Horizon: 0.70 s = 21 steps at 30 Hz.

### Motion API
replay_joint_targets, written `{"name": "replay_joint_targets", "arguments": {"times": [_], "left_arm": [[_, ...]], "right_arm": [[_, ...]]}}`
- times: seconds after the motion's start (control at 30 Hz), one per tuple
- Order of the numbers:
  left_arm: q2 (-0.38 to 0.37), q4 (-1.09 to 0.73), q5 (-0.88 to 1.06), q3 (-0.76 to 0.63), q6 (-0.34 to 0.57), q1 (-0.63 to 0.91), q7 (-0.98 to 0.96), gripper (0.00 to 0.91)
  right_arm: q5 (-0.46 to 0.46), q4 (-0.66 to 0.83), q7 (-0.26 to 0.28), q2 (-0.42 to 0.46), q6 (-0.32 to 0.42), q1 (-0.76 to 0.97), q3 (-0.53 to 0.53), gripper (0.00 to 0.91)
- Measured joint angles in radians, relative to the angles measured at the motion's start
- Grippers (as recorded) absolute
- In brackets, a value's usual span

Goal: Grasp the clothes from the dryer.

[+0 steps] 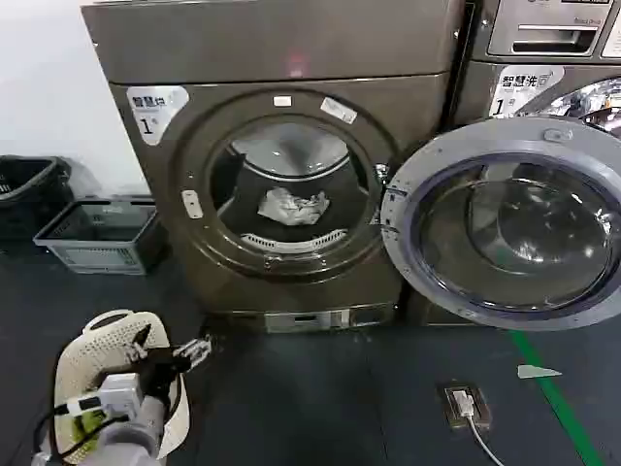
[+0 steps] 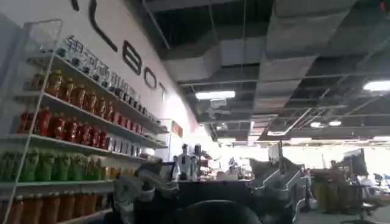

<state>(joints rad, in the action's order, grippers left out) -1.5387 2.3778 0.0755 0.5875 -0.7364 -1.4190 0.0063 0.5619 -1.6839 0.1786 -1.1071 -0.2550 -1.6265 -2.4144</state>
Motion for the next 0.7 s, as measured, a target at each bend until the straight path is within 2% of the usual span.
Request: {"name": "replay_joint_targets", "arguments": {"times": [0.7], "left_arm": [[-0.013,0.027,0.024,-0.005,0.0,-0.03,0.016,0.907]], "right_arm": [[0.007,0.019,-0.031,-0.01,0.063,0.008,0.045,0.907]]}}
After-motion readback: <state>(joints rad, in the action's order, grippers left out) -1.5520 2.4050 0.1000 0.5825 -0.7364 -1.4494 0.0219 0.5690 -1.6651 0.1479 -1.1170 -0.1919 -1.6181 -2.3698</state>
